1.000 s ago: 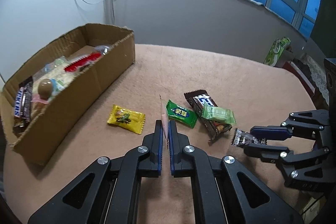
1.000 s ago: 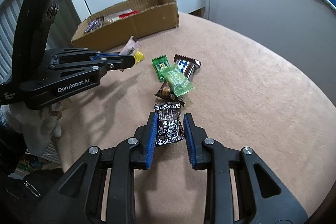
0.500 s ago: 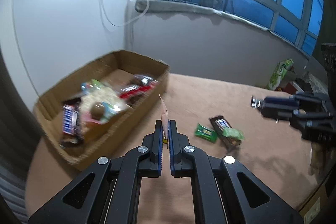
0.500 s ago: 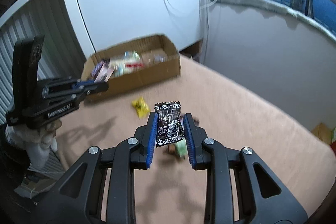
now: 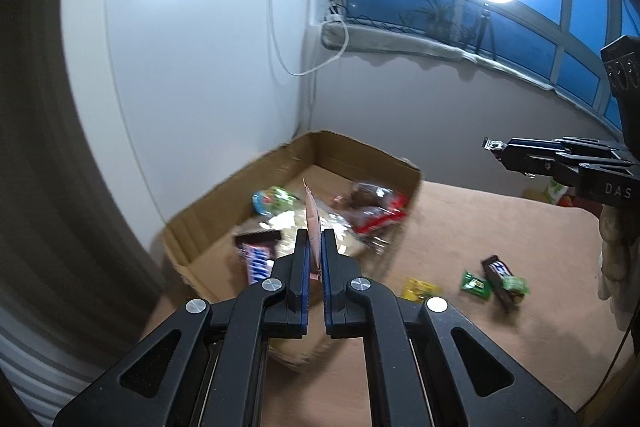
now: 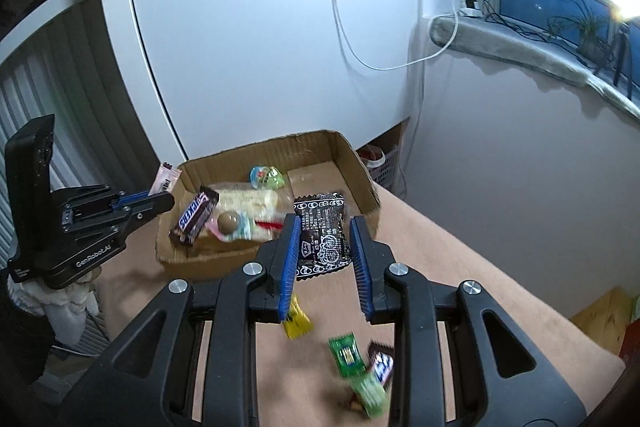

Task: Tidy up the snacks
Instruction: 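Carry both candies into the box and open both grippers, then withdraw both tools and move them toward the remaining candies on the table, then grasp the Snickers bar with the right gripper while the left grasps the yellow candy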

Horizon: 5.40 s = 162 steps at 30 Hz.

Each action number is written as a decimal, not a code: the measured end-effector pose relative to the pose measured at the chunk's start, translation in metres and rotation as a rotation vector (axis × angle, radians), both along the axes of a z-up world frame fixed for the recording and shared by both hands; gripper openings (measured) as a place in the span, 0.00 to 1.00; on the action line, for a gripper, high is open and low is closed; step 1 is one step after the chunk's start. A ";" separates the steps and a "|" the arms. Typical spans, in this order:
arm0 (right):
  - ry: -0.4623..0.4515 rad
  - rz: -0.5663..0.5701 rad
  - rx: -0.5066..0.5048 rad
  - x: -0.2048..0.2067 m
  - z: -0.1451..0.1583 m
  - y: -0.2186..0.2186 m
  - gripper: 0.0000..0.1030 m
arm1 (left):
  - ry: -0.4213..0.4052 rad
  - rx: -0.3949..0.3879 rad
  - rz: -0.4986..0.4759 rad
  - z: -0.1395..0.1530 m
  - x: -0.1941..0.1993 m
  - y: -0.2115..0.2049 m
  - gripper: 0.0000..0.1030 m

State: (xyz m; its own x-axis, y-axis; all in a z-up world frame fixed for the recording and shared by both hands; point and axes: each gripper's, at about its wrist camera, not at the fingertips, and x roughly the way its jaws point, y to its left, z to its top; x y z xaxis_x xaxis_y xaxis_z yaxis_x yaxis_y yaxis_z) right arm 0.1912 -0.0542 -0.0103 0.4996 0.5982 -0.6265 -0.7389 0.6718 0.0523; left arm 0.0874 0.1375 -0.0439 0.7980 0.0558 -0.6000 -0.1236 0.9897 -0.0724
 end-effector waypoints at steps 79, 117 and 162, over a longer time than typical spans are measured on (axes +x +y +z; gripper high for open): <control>0.036 -0.118 0.033 0.027 -0.002 -0.058 0.91 | -0.032 0.016 -0.018 0.011 0.009 -0.020 0.49; 0.564 -0.135 -0.087 0.054 -0.123 -0.076 0.61 | 0.253 -0.205 -0.214 -0.074 0.041 -0.100 0.49; 0.499 -0.099 -0.178 0.042 -0.127 -0.068 0.32 | 0.277 0.016 -0.249 -0.087 0.079 -0.139 0.12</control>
State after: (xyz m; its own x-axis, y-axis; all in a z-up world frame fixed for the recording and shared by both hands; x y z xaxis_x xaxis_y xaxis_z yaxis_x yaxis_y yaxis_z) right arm 0.2331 -0.1219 -0.1372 0.1636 0.4263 -0.8897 -0.5857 0.7677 0.2601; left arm 0.1660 -0.0019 -0.1313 0.5960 -0.1088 -0.7956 0.1082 0.9926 -0.0546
